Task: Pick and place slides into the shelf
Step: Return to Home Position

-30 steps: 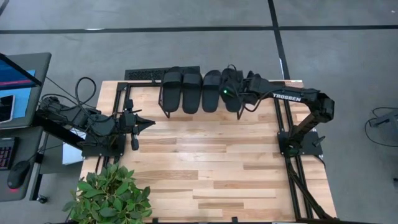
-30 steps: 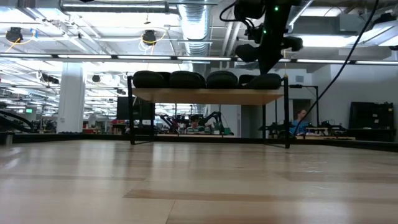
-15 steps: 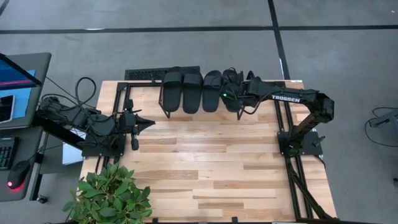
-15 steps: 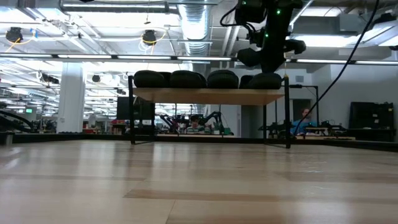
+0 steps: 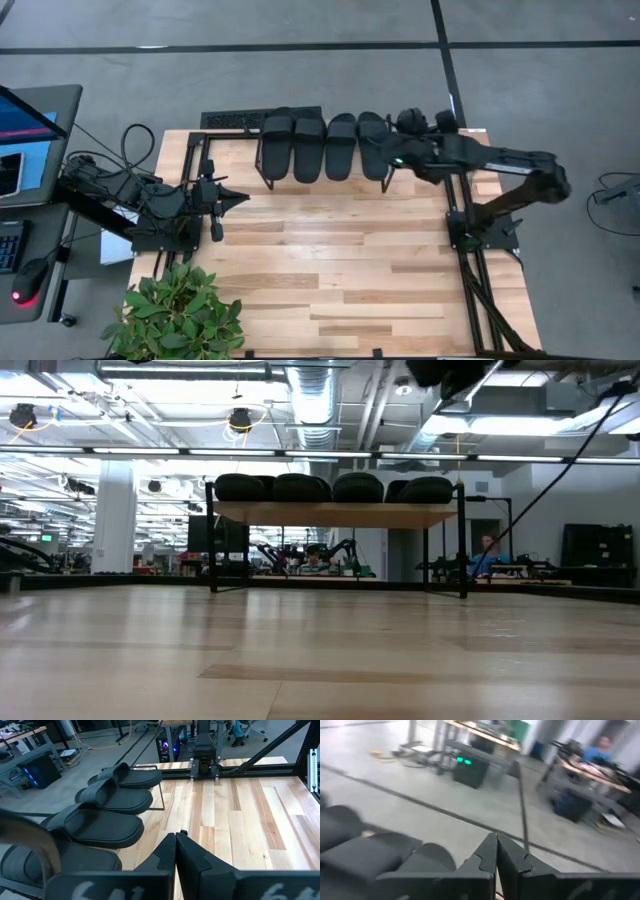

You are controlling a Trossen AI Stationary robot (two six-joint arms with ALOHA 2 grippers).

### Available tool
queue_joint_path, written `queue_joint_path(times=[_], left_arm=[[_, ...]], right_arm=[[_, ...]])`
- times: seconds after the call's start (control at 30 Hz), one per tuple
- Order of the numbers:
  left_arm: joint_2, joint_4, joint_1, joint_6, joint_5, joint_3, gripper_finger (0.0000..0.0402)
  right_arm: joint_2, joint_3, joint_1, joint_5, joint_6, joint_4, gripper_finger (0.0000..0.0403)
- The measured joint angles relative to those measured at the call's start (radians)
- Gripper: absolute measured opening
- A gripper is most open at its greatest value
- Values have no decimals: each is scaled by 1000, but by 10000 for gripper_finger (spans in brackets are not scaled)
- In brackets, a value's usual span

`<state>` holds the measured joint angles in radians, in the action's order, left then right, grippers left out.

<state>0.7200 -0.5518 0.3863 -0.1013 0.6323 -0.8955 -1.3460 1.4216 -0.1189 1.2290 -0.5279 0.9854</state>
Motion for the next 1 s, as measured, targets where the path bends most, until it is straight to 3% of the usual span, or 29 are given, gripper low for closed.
queue_joint_path(times=[0.1, 0.2, 0.27, 0.37, 0.47, 0.57, 0.77, 0.83, 1.0], left_arm=[[0, 0, 0, 0, 0, 0, 0], [0, 0, 0, 0, 1, 0, 0], [0, 0, 0, 0, 1, 0, 0], [0, 0, 0, 11, 2, 0, 0], [0, 8, 0, 56, 2, 0, 0], [-11, 9, 0, 57, 2, 0, 0], [-114, 39, 0, 79, -5, 0, 0], [-185, 58, 0, 113, -62, 0, 0], [-408, 29, 0, 152, -319, -1, 0]], right_arm=[[77, -31, 66, -67, 117, -44, 0], [167, -109, 125, -247, 305, -199, 0], [234, -193, 157, -438, 465, -377, 0], [341, -363, 197, -860, 709, -692, 0], [440, -536, 211, -1187, 827, -928, 0], [548, -672, 181, -1226, 809, -1015, 0], [753, -836, 98, -1248, 660, -972, 0], [811, -867, 99, -1269, 652, -975, 0], [904, -889, 145, -1288, 656, -931, 0]])
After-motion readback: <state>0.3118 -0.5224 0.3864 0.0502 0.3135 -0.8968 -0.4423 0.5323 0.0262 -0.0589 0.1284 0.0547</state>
